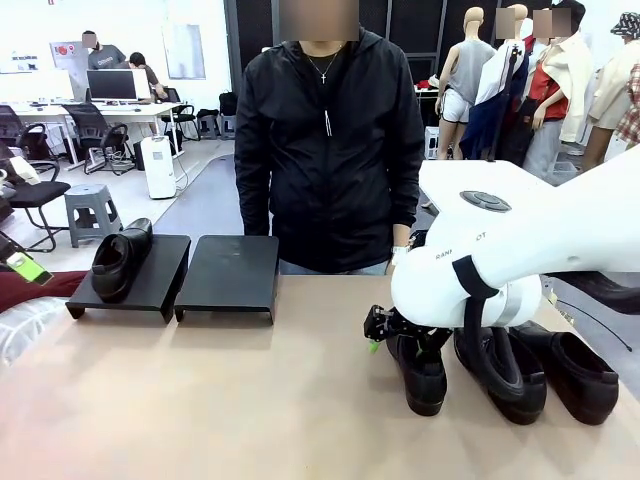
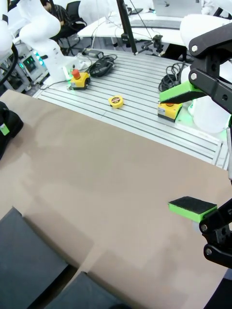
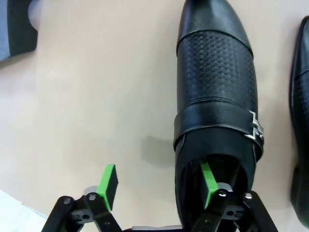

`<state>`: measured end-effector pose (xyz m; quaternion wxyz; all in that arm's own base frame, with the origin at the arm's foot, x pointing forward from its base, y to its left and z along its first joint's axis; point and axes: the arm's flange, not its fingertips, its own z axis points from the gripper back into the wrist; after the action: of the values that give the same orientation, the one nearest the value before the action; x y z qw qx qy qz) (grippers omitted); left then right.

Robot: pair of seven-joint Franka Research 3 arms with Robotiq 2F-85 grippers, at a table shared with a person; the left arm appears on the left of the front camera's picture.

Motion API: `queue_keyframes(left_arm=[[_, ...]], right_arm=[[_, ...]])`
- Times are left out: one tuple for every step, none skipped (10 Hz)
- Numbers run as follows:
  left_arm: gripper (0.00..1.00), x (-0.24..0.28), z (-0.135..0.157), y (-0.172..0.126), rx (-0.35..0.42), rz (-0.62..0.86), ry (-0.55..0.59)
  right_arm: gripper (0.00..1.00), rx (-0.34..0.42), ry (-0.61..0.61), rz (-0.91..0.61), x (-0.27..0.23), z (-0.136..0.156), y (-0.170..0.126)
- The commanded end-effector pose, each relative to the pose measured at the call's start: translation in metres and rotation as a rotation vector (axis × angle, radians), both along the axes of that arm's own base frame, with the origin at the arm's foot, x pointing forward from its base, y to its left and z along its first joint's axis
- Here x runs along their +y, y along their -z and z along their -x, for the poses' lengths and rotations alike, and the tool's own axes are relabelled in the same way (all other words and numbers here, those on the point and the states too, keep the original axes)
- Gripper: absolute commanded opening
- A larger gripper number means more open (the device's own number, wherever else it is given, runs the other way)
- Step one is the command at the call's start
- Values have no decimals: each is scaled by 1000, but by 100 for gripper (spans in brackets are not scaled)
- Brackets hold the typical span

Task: Organize the shoes by placing them on the stand.
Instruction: Pick up one Shoe and place it in the middle of the table.

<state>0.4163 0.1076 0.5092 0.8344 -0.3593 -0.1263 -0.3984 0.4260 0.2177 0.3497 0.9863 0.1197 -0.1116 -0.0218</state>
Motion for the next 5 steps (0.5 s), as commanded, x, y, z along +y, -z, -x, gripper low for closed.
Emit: queue_keyframes(left_arm=[[100,2,2,-3,13,-6,2],[100,2,2,-3,13,-6,2],[100,2,2,-3,13,-6,2],[100,2,2,-3,13,-6,2],[100,2,2,-3,13,-6,2]], right_arm=[[0,6,-15,22,7,1,-6],[0,6,-13,12,6,1,-6],[0,5,-10,14,5,1,-6],[0,2,-8,21,4,0,-7],[0,0,-6,19,3,0,-7]])
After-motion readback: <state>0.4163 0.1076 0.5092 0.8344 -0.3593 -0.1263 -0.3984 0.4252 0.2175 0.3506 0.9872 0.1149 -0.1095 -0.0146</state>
